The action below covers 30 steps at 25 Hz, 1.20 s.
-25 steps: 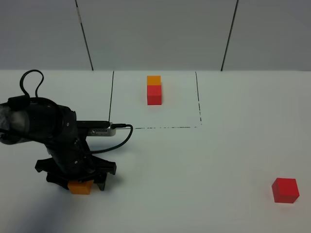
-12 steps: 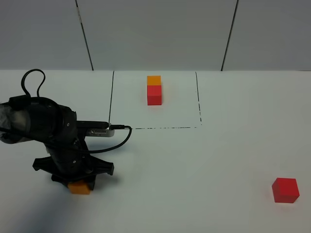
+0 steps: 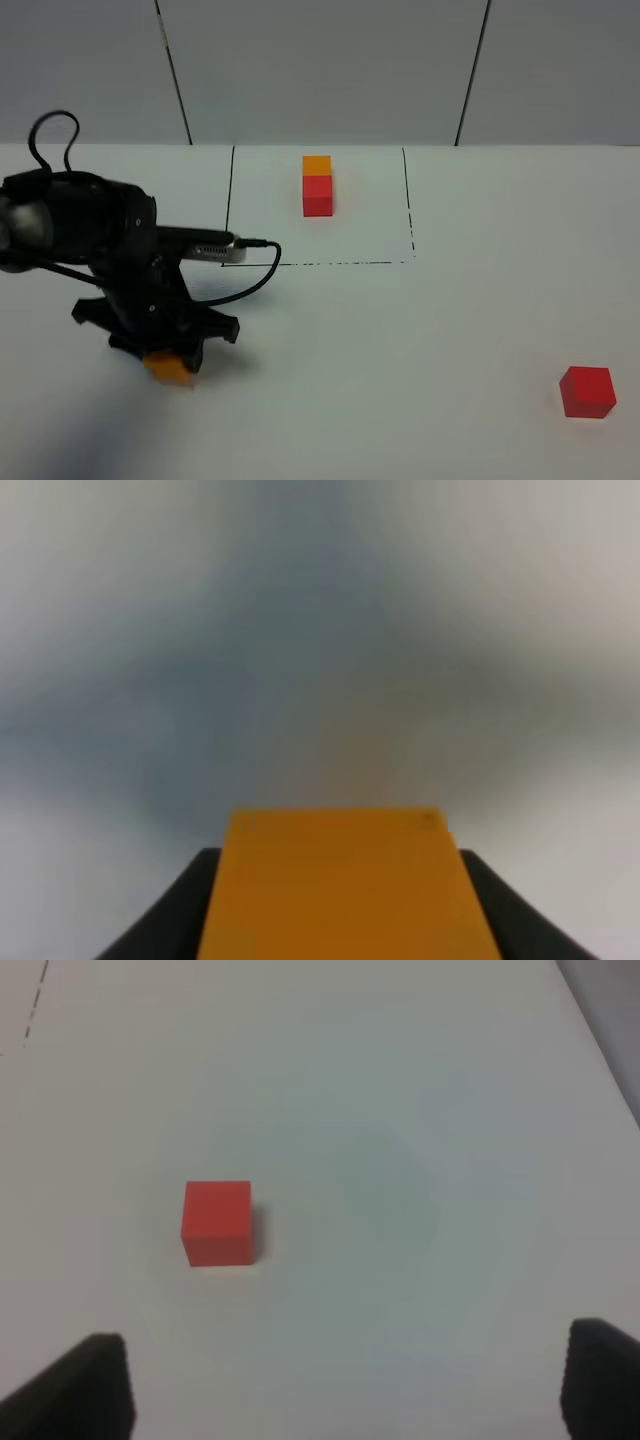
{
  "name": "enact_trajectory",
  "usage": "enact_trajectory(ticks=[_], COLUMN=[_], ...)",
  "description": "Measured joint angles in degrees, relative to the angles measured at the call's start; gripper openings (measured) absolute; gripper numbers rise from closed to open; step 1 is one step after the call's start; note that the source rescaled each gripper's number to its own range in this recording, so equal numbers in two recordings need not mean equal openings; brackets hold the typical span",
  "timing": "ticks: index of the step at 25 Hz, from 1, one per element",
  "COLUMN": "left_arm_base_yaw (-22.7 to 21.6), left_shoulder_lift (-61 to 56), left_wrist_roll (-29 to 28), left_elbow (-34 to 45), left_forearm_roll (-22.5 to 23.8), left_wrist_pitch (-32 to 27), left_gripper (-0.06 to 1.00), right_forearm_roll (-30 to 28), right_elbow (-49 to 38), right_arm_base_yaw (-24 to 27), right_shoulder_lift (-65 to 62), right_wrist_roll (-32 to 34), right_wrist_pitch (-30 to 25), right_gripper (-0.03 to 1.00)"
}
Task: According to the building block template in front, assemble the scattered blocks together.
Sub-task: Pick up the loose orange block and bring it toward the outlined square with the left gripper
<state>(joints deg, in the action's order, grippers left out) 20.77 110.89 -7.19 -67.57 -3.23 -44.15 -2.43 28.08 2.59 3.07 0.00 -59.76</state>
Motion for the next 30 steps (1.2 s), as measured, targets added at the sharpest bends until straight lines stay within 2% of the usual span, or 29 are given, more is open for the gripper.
enact_trajectory(ticks=[6, 11, 23, 30], left_arm_base_yaw=[0.07, 2.1, 9.26, 14.72], left_shoulder_lift=[-1.65, -1.32, 13.93, 25.13], left_wrist_roll=[19.95, 31.56, 43.97, 48.98], left_elbow=[-10.23, -16.73, -38.65, -48.82], left_forearm_roll=[-4.5, -3.17, 2.61, 5.61], left_wrist_pitch=[-4.0, -4.79, -18.8, -22.29], left_gripper=[0.0, 0.0, 0.0, 0.0], right_forearm_roll=[0.0, 0.0, 0.0, 0.0], right_elbow=[0.0, 0.0, 0.0, 0.0], right_arm_base_yaw=[0.0, 0.0, 0.0, 0.0], right_shoulder_lift=[0.0, 0.0, 0.0, 0.0], right_wrist_roll=[0.0, 0.0, 0.0, 0.0], right_wrist_pitch=[0.0, 0.0, 0.0, 0.0], right_gripper=[0.73, 0.73, 0.73, 0.73])
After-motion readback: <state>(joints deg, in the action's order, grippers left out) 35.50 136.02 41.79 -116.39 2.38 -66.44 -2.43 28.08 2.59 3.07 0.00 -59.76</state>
